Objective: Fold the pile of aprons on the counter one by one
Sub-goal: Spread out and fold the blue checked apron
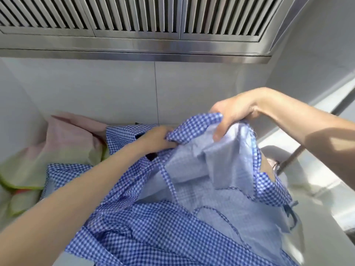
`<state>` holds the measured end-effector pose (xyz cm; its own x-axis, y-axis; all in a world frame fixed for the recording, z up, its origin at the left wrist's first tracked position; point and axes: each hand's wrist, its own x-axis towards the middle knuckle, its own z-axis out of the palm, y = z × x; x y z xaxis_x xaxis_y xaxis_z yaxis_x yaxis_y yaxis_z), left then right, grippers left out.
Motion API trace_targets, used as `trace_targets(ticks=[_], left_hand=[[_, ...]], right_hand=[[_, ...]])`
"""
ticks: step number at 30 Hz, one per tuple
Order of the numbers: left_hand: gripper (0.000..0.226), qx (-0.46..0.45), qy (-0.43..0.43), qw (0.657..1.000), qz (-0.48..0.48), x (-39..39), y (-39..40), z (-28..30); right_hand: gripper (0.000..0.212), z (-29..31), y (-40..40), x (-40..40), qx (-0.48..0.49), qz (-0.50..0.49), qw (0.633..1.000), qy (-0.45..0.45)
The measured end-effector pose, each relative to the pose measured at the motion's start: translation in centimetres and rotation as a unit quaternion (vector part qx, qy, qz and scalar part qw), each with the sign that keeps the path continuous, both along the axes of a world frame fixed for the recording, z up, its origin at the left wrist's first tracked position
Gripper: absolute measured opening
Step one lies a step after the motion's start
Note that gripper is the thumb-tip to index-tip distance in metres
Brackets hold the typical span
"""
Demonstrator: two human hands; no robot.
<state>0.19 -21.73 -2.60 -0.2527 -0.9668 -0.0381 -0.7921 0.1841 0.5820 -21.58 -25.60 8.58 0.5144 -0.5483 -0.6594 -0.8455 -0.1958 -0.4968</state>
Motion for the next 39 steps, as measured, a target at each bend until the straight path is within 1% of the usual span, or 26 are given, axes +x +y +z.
trace_targets(ticks=[1,2,3,4,6,8,9,10,11,13,15,16,17,19,22,24,25,27,28,30,32,33,34,35,37,39], left_hand=[[0.019,0.0,-0.111,0.994,0.016,1.8,-0.7,-0.1],[0.028,-0.001,-0.2,0.979,0.043,3.5,-1.1,0.0],[0.034,-0.012,-0.258,0.962,0.085,4.9,-1.6,0.2],[0.036,-0.033,-0.282,0.949,0.135,5.8,-2.1,0.8],[0.036,-0.115,-0.273,0.929,0.222,6.7,-2.9,2.9],[0.033,-0.225,-0.213,0.914,0.261,7.0,-3.2,4.9],[0.031,-0.268,-0.16,0.911,0.27,7.3,-3.4,5.4],[0.03,-0.288,-0.102,0.912,0.274,7.2,-3.0,5.8],[0.028,-0.286,-0.056,0.918,0.269,7.2,-2.7,5.7],[0.019,-0.241,-0.04,0.948,0.204,6.7,-1.2,4.2],[0.011,-0.137,-0.099,0.981,0.091,6.3,0.8,1.5],[0.008,-0.061,-0.15,0.986,0.036,6.3,1.9,-0.1],[0.012,0.026,-0.214,0.976,-0.009,6.2,3.1,-1.7],[0.009,0.2,-0.314,0.926,-0.069,6.7,5.2,-4.8],[0.017,0.37,-0.328,0.865,-0.089,7.5,7.0,-5.9],[0.027,0.394,-0.279,0.872,-0.086,7.9,6.9,-4.7],[0.026,0.368,-0.232,0.897,-0.073,7.9,6.5,-4.1],[0.023,0.226,-0.147,0.963,-0.019,7.6,5.4,-3.2],[0.025,0.136,-0.129,0.982,0.014,7.3,4.7,-3.0],[0.039,0.032,-0.135,0.989,0.052,6.2,3.3,-3.1],[0.056,0.05,-0.165,0.984,0.037,4.9,2.4,-3.7],[0.062,0.085,-0.169,0.981,0.028,4.3,1.8,-4.2],[0.066,0.125,-0.169,0.977,0.019,3.8,1.2,-4.8],[0.071,0.159,-0.164,0.974,0.009,3.2,0.8,-5.4],[0.081,0.225,-0.159,0.961,-0.008,2.3,-0.2,-6.7],[0.08,0.277,-0.203,0.939,-0.03,2.1,-0.6,-7.4]], right_hand=[[0.013,-0.8,-0.8,0.0,-0.058,0.027,0.992,0.112],[0.017,-1.8,-1.8,0.0,-0.147,0.047,0.966,0.205],[0.018,-2.5,-2.7,-0.1,-0.253,0.039,0.933,0.255],[0.016,-2.4,-3.6,-0.3,-0.361,-0.003,0.899,0.249],[0.03,-1.0,-5.5,-1.0,-0.534,-0.119,0.817,0.183],[0.033,1.6,-6.2,-1.6,-0.65,-0.159,0.731,0.136],[0.034,2.9,-6.3,-1.9,-0.677,-0.166,0.706,0.124],[0.036,3.8,-6.4,-2.3,-0.685,-0.174,0.699,0.109],[0.037,4.1,-6.1,-2.6,-0.675,-0.181,0.709,0.098],[0.038,3.2,-4.3,-2.5,-0.606,-0.165,0.772,0.096],[0.024,-0.1,-1.7,-2.3,-0.495,-0.045,0.86,0.114],[0.011,-2.4,-0.5,-2.2,-0.419,0.041,0.894,0.15],[0.01,-4.7,1.0,-2.1,-0.331,0.112,0.913,0.209],[0.008,-9.6,3.7,-2.5,-0.174,0.177,0.923,0.294],[0.013,-15.1,5.6,-3.7,-0.008,0.158,0.938,0.309],[0.012,-15.6,5.7,-3.9,0.074,0.142,0.942,0.294],[0.01,-15.0,5.3,-3.8,0.088,0.121,0.953,0.264],[0.01,-13.3,3.8,-3.3,0.042,0.047,0.988,0.143],[0.009,-12.5,2.9,-2.9,-0.029,-0.003,0.997,0.077],[0.012,-11.7,0.8,-2.3,-0.209,-0.07,0.975,0.016],[0.05,-12.3,-0.8,-1.9,-0.319,-0.059,0.942,0.089],[0.068,-12.9,-1.3,-1.9,-0.316,-0.039,0.936,0.15],[0.076,-13.6,-1.7,-1.9,-0.295,-0.018,0.935,0.196],[0.066,-14.1,-1.9,-1.9,-0.278,0.0,0.938,0.208],[0.017,-14.6,-1.9,-1.6,-0.262,0.013,0.953,0.154],[0.011,-14.6,-2.1,-1.2,-0.275,0.013,0.957,0.09]])
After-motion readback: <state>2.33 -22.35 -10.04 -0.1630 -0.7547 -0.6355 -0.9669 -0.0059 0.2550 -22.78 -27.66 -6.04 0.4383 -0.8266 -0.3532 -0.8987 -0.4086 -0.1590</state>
